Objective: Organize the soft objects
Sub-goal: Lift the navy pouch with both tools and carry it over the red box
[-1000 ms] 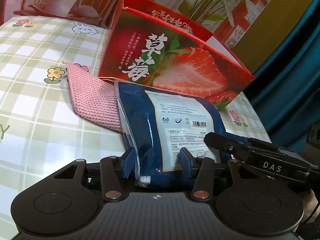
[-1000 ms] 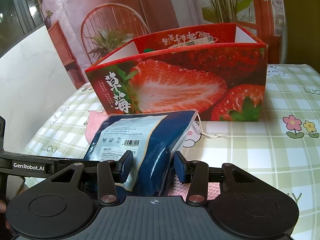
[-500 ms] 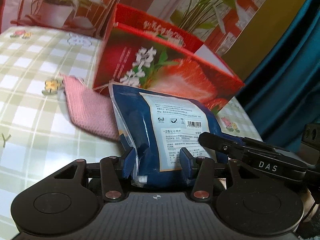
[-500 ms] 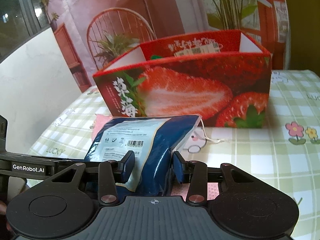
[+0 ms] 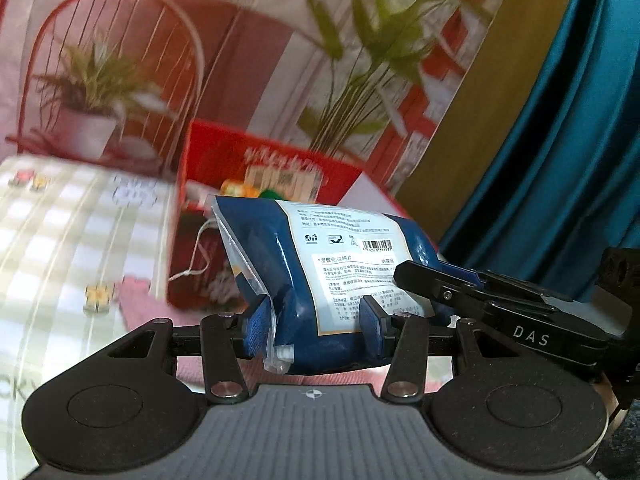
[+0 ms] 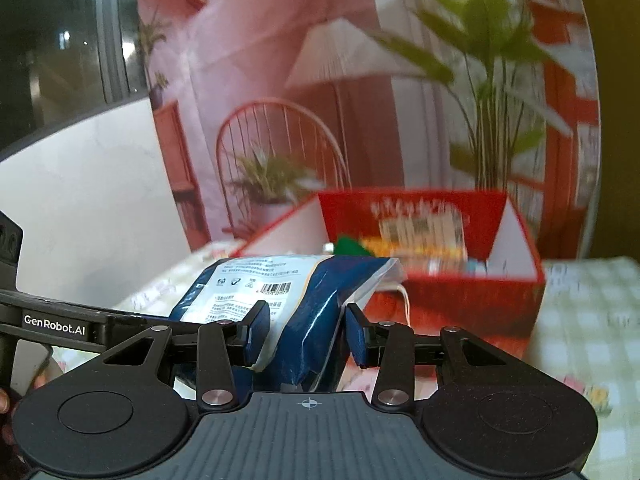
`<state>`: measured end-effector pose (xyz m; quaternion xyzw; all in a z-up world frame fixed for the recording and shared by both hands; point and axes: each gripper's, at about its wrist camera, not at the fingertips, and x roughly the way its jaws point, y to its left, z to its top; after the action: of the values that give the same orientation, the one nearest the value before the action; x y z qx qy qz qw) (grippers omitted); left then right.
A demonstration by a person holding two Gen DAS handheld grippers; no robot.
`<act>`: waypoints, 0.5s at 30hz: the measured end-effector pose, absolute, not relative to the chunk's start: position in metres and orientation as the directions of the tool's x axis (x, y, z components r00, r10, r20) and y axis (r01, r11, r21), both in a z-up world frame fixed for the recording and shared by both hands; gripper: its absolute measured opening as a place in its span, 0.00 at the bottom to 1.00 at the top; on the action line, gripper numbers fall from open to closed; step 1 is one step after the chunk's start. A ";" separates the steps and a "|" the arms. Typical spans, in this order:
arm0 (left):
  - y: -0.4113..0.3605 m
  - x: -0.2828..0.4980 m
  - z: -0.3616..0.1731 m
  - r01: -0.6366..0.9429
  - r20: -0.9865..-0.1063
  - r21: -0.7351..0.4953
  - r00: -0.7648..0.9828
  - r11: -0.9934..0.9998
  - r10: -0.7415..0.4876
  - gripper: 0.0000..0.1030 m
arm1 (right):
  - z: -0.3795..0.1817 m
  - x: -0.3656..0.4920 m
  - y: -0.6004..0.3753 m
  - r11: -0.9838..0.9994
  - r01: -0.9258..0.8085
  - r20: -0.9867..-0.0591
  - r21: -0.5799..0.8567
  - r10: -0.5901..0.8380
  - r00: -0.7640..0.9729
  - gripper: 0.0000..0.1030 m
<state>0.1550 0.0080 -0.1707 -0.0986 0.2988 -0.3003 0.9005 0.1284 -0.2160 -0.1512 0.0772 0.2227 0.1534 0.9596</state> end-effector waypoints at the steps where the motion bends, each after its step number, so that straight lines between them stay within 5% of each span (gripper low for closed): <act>1: 0.006 0.156 -0.166 0.488 -0.471 -0.351 0.645 0.799 -0.601 0.49 | -0.147 0.129 -0.218 0.941 -0.261 -0.391 0.214 0.328 0.860 0.37; 15: -0.027 0.244 -0.116 0.503 -0.401 -0.316 0.698 0.804 -0.594 0.49 | -0.097 0.200 -0.242 0.954 -0.256 -0.335 0.155 0.294 0.895 0.38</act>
<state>0.2441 -0.0266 -0.1156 -0.0912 0.2485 -0.2991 0.9167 0.2003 -0.2418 -0.0966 0.0535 0.1803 0.1414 0.9719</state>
